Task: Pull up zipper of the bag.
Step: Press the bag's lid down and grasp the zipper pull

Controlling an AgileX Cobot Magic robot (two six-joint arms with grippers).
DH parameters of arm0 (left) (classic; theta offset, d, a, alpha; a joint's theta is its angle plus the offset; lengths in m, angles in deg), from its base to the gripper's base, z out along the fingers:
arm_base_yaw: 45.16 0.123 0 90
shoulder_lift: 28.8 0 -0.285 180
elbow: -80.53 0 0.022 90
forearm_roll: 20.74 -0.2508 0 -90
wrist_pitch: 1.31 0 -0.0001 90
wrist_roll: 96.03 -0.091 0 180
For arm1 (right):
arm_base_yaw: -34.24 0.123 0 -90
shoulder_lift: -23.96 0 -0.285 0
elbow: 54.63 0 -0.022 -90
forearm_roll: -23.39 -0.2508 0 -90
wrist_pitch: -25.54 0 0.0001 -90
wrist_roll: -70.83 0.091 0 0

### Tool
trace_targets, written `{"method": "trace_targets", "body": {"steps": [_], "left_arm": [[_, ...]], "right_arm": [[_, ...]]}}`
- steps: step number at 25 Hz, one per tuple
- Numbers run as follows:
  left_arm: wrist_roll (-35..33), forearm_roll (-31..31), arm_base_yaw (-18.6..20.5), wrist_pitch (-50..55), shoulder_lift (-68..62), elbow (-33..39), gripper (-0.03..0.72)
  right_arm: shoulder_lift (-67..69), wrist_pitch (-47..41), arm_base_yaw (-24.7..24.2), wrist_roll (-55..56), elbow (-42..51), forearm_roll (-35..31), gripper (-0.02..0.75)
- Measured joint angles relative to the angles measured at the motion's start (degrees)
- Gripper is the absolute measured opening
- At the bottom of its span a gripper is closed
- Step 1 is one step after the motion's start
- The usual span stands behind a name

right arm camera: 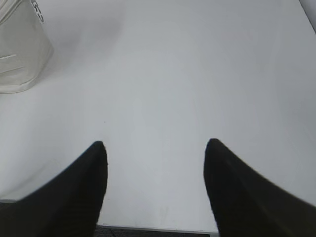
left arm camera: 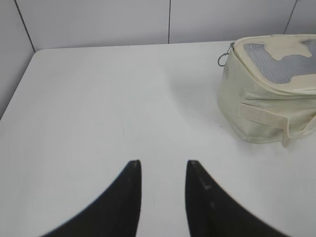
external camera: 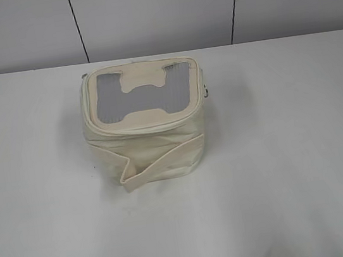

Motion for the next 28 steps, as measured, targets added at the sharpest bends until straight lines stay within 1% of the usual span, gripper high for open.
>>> {"method": "trace_targets", "body": {"steps": [28], "left_arm": [[0.0,0.0,0.0,0.0,0.0,0.0,0.24]], "right_arm": [[0.0,0.1,0.0,0.0,0.0,-0.4,0.485]]}}
